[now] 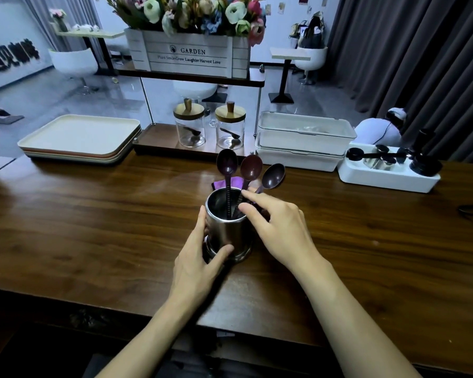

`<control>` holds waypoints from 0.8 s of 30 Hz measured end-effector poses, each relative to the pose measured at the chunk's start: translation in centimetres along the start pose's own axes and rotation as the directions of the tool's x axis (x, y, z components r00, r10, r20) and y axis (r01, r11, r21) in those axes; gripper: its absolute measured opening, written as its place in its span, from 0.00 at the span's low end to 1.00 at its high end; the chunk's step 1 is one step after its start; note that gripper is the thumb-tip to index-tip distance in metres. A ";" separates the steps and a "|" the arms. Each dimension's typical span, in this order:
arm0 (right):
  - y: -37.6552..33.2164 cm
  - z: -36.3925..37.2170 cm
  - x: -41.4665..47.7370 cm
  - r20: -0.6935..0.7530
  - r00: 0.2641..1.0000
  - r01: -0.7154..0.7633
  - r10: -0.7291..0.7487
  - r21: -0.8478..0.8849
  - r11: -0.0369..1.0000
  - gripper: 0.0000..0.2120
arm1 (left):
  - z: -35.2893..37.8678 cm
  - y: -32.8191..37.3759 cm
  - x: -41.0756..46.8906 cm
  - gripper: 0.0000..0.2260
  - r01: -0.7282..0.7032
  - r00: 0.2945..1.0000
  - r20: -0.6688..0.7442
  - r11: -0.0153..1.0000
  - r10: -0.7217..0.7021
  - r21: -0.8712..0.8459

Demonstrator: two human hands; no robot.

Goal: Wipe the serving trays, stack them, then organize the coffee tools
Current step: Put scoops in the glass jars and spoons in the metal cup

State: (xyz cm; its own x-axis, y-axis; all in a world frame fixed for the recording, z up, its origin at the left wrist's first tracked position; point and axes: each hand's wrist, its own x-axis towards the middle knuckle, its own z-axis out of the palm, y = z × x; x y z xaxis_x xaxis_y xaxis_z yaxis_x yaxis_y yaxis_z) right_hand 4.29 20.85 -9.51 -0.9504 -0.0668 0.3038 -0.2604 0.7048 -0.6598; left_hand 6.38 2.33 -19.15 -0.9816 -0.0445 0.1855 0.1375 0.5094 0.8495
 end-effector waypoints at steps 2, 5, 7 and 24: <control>-0.1 0.0 0.0 0.061 0.998 -0.002 0.001 0.010 1.000 0.18 | 0.0 -0.1 0.0 0.43 -0.001 1.000 0.000 1.000 0.001 0.003; 0.0 0.0 0.1 0.117 0.993 -0.004 -0.003 0.065 0.998 0.18 | 0.0 -0.1 0.0 0.43 -0.001 1.000 -0.002 1.000 0.001 -0.001; 0.2 0.1 0.2 0.145 0.989 -0.013 -0.001 0.102 0.995 0.19 | 0.0 -0.1 0.0 0.43 -0.001 1.000 0.000 1.000 0.001 -0.001; 2.0 0.5 -0.8 0.029 0.999 0.009 -0.018 0.280 0.960 0.21 | 0.0 -0.1 0.0 0.44 -0.019 1.000 -0.009 1.000 0.019 -0.002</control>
State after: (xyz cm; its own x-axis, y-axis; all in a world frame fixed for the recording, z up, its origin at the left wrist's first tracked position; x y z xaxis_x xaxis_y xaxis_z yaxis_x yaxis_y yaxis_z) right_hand 4.46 21.94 -11.45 -0.9501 -0.1003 0.2952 -0.3062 0.4783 -0.8230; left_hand 6.39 2.29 -19.24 -0.9776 -0.0421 0.2062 0.1567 0.5084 0.8467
